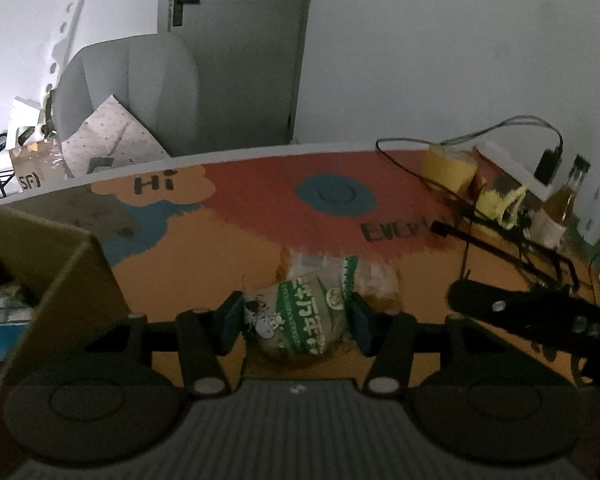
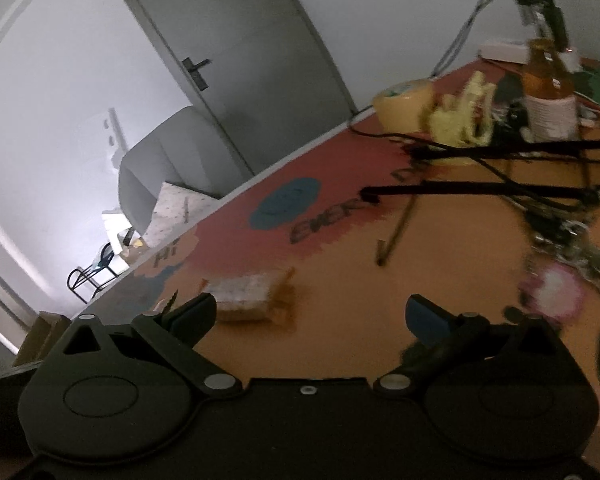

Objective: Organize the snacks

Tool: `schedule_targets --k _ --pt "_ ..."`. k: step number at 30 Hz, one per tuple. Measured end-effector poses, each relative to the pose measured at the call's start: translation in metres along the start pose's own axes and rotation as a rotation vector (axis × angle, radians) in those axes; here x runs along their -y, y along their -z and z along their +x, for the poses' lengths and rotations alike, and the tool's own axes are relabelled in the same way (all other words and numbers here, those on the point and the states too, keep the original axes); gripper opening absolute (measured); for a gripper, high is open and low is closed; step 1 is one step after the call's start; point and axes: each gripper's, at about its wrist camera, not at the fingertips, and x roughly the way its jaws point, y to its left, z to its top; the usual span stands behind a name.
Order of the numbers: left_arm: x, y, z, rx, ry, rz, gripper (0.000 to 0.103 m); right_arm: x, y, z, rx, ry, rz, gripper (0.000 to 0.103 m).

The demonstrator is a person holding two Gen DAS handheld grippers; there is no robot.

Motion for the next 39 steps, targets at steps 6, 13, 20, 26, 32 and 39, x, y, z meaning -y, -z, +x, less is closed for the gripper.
schedule_targets --k 6,13,20,26,32,39 --pt "-0.011 -0.011 -0.016 0.043 0.012 -0.024 0.054 -0.016 -0.004 0.011 -0.006 -0.015 -0.033 0.103" --pt "-0.024 -0.023 -0.029 0.088 0.001 -0.057 0.054 -0.03 -0.015 0.022 0.012 -0.041 -0.076 0.102" --pt "-0.037 -0.028 -0.033 0.116 -0.028 -0.096 0.054 -0.047 -0.028 0.039 0.027 -0.078 -0.109 0.098" --pt "-0.048 -0.031 -0.034 0.13 -0.061 -0.125 0.054 -0.056 -0.028 0.055 0.002 -0.079 -0.144 0.095" --pt "-0.05 -0.03 -0.031 0.121 -0.064 -0.123 0.054 -0.058 -0.018 0.071 -0.092 -0.061 -0.185 0.077" --pt "-0.048 -0.024 -0.035 0.12 -0.052 -0.115 0.054 -0.054 -0.002 0.059 -0.13 -0.069 -0.205 0.028"
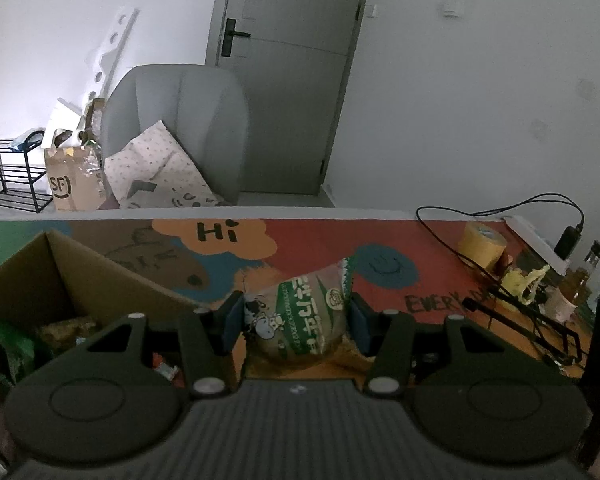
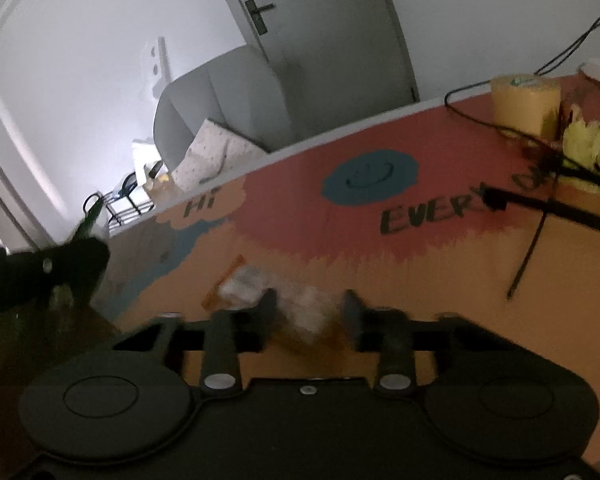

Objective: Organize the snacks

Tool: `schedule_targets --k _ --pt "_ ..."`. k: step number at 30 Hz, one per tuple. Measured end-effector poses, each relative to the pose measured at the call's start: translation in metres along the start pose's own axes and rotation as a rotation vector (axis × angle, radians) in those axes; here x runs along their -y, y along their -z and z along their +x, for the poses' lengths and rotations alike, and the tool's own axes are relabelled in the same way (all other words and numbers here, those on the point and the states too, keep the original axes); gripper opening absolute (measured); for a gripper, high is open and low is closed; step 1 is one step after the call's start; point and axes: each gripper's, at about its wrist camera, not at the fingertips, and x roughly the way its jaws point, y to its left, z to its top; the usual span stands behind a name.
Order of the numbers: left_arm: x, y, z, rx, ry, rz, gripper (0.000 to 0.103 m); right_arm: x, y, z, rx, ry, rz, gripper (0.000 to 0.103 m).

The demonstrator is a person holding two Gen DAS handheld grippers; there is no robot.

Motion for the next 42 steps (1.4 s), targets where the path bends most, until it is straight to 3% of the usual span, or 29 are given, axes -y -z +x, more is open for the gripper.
schedule_targets --k 11,22,31,42 --pt "0.002 0.01 -0.011 -0.015 0.027 0.009 0.054 0.0 0.026 -0.018 0.005 -0.018 0.019 0.002" --pt "0.001 0.015 -0.02 -0.019 0.032 0.011 0.054 0.001 0.027 -0.039 0.035 -0.019 0.04 0.0" --pt "0.005 0.026 -0.031 -0.029 0.057 0.019 0.054 0.015 0.046 -0.085 0.05 0.015 0.074 0.0" --pt "0.008 0.052 -0.055 -0.053 0.086 0.035 0.054 0.009 0.076 -0.108 0.039 0.035 0.071 0.0"
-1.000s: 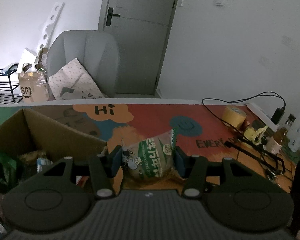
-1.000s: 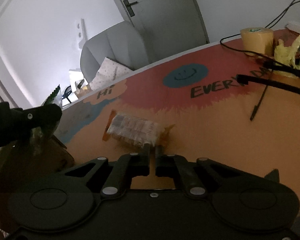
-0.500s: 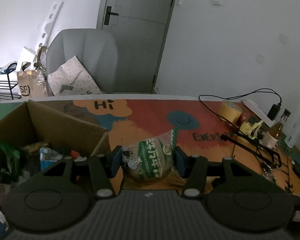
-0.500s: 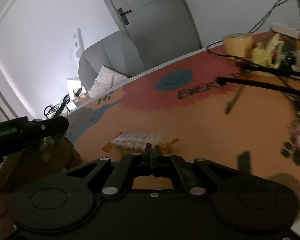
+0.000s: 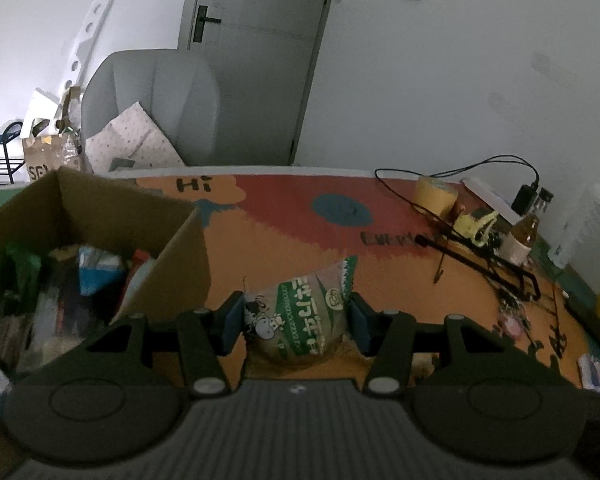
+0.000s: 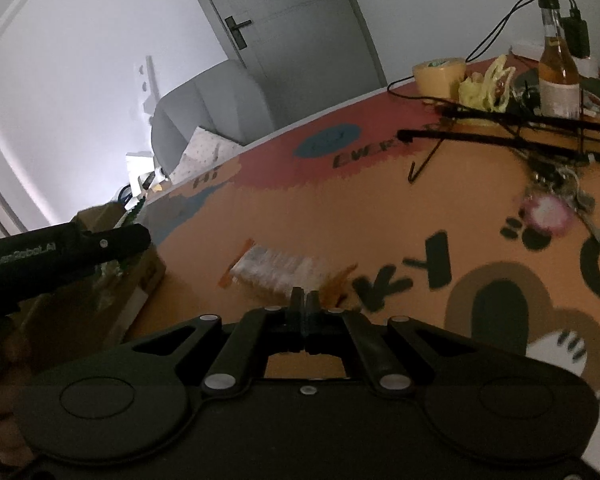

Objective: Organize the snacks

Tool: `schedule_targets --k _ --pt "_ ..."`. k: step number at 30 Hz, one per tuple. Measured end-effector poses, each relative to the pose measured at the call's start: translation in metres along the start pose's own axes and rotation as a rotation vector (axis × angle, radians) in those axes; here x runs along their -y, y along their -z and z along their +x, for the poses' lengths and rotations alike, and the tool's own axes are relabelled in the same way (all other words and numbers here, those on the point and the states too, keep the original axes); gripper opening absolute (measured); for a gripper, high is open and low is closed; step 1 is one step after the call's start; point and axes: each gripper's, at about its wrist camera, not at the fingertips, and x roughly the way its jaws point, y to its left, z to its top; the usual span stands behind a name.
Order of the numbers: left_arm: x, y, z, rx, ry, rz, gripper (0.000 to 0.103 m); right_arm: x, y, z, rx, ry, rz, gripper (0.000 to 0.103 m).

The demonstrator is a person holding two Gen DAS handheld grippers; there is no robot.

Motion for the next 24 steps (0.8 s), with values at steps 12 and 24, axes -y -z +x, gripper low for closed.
schedule_targets --k 12,24 --pt "-0.012 0.01 -0.013 -0.011 -0.003 -0.021 0.054 -0.019 0.0 0.005 0.01 0.042 -0.088 0.066" --pt "-0.013 0.01 -0.001 -0.029 0.002 -0.035 0.054 -0.02 -0.009 0.041 -0.01 0.12 -0.187 0.094"
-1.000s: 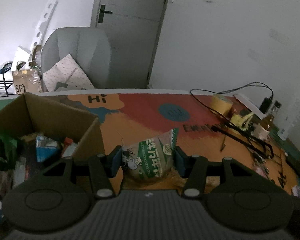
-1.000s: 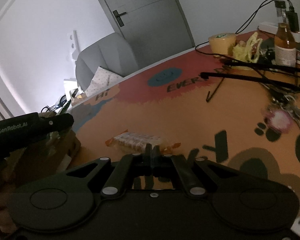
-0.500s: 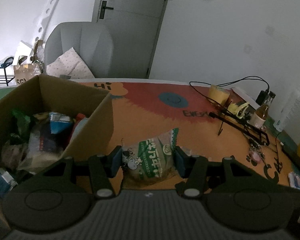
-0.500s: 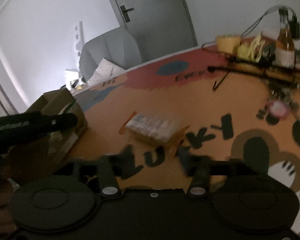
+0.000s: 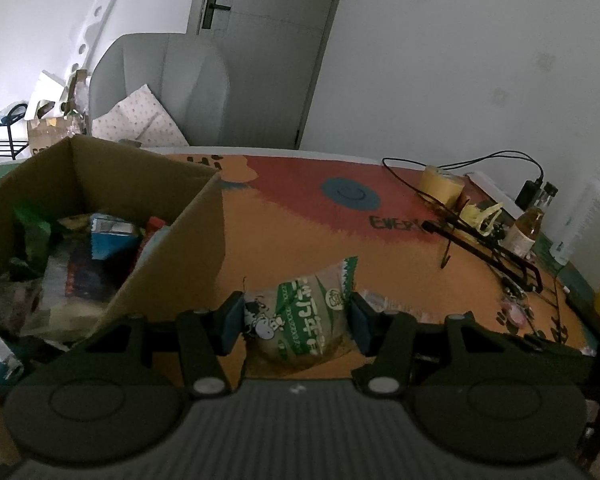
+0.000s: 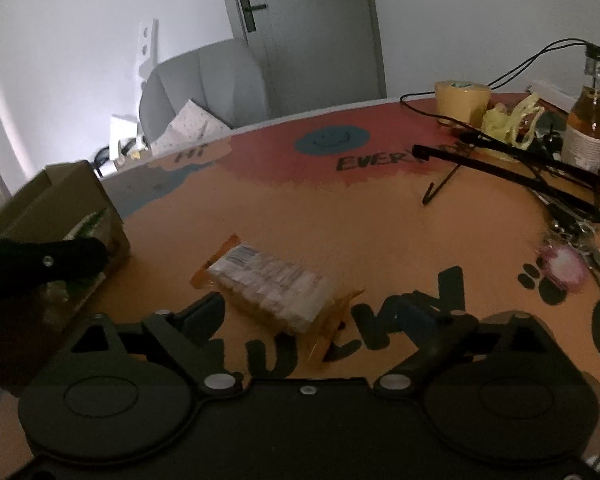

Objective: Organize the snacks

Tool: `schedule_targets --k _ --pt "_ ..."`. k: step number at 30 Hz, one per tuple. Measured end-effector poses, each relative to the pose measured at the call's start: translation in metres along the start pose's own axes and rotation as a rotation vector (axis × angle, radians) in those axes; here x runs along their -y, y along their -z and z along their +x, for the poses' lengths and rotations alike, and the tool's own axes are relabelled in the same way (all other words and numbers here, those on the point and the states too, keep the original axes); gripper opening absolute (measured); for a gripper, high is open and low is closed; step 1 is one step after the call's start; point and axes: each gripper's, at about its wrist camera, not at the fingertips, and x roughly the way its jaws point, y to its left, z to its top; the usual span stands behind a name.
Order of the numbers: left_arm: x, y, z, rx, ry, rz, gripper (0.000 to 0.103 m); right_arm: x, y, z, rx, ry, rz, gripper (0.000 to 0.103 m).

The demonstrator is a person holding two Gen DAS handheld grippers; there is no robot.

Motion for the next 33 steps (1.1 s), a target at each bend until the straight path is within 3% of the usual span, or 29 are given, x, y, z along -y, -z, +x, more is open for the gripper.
schedule_targets --k 7,10,16,17,18,22,33 --pt "0.001 -0.001 0.009 -0.009 -0.003 0.01 0.054 -0.005 -0.004 0.014 0.004 0.022 -0.032 0.094" --pt "0.002 -0.001 0.014 -0.017 -0.003 0.013 0.054 -0.004 -0.007 0.018 0.012 0.024 -0.037 0.089" --pt "0.002 -0.003 0.02 -0.029 0.0 0.005 0.054 -0.002 -0.014 0.023 0.026 0.037 -0.04 0.058" --pt "0.002 -0.003 0.02 -0.028 0.001 0.005 0.054 -0.002 -0.014 0.022 0.028 0.038 -0.043 0.042" --pt "0.002 -0.003 0.02 -0.028 0.001 0.005 0.054 -0.002 -0.014 0.022 0.025 0.035 -0.048 0.034" --pt "0.002 -0.005 0.017 -0.021 0.004 0.006 0.054 -0.002 -0.015 0.014 0.014 -0.008 -0.022 0.033" --pt "-0.002 -0.015 -0.012 0.032 0.018 0.012 0.054 -0.021 -0.024 -0.017 0.065 -0.023 -0.015 0.033"
